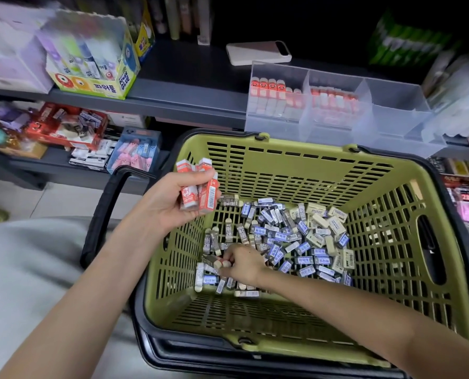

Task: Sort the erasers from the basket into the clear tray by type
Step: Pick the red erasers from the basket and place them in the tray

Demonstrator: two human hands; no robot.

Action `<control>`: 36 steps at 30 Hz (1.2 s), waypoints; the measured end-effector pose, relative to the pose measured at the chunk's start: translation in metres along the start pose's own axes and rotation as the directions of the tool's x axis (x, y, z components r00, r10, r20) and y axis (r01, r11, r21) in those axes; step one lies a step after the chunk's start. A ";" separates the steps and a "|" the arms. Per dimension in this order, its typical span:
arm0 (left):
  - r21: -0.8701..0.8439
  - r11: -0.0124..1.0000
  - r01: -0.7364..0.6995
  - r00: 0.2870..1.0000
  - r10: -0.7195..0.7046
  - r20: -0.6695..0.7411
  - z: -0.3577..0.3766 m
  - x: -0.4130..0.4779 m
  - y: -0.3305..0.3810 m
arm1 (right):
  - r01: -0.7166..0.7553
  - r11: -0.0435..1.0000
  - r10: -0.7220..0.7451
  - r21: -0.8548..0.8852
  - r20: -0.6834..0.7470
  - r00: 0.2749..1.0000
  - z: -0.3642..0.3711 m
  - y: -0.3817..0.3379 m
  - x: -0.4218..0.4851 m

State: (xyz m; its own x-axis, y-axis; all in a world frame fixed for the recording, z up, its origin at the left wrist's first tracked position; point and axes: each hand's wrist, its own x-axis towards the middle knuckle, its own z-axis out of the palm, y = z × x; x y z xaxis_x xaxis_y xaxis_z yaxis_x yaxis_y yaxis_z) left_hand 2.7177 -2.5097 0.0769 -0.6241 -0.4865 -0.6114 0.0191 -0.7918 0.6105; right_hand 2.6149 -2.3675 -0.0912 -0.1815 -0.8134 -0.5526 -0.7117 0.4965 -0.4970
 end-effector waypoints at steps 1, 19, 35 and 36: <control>0.000 1.000 0.001 1.000 -0.001 -0.003 0.000 0.000 0.000 | -0.012 0.998 0.013 0.065 -0.006 1.000 -0.001 -0.001 -0.001; -0.085 0.966 -0.246 0.969 0.244 -0.029 0.040 0.034 0.027 | 0.474 0.532 -0.072 0.702 -0.521 0.851 -0.222 -0.024 -0.068; -0.105 0.890 -0.444 0.890 0.452 0.066 0.081 0.086 0.069 | 0.080 0.958 0.142 0.277 -0.693 0.707 -0.344 -0.023 0.061; -0.118 0.889 -0.442 0.892 0.450 0.052 0.079 0.088 0.068 | 0.053 0.971 0.121 0.235 -0.664 0.738 -0.344 -0.023 0.063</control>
State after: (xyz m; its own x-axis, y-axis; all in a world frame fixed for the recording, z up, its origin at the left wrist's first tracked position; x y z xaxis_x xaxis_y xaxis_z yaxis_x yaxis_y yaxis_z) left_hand 2.6022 -2.5776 0.1046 -0.5889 -0.7705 -0.2442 0.3848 -0.5330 0.7536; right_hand 2.3862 -2.5343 0.1158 -0.6706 -0.7415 -0.0232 -0.5410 0.5102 -0.6686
